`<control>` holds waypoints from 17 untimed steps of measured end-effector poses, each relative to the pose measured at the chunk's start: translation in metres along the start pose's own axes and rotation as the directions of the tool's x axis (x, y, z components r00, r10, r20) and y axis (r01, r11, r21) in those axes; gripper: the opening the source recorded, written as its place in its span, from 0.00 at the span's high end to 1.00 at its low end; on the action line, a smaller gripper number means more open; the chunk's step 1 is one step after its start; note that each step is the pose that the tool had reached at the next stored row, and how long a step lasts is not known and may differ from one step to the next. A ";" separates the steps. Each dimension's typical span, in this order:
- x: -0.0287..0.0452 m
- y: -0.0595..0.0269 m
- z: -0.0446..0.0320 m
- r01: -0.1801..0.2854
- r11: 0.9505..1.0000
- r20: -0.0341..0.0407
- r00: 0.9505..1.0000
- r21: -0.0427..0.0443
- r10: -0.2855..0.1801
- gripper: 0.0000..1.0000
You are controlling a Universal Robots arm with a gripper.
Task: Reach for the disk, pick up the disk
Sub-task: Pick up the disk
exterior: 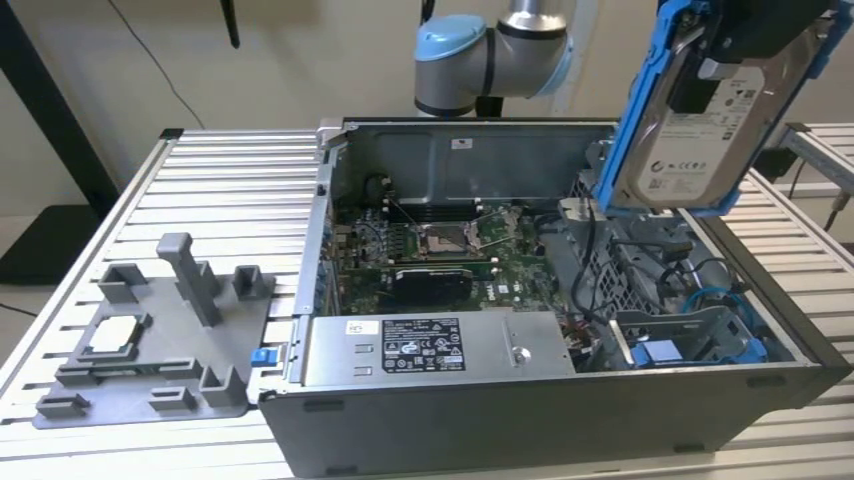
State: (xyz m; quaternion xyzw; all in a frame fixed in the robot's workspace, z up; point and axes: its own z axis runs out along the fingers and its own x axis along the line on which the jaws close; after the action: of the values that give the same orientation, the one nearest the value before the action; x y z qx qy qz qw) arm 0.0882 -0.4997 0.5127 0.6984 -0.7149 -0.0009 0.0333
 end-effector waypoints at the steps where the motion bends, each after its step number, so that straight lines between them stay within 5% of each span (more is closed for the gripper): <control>1: 0.0020 0.0000 0.0002 0.000 1.000 0.000 1.000 0.000 0.000 1.00; 17: 0.0451 -0.0072 0.0098 -0.004 1.000 0.000 1.000 0.000 0.004 1.00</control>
State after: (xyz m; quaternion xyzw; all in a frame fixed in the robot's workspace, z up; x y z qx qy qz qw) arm 0.0939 -0.5454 0.5046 0.6970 -0.7163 -0.0010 0.0333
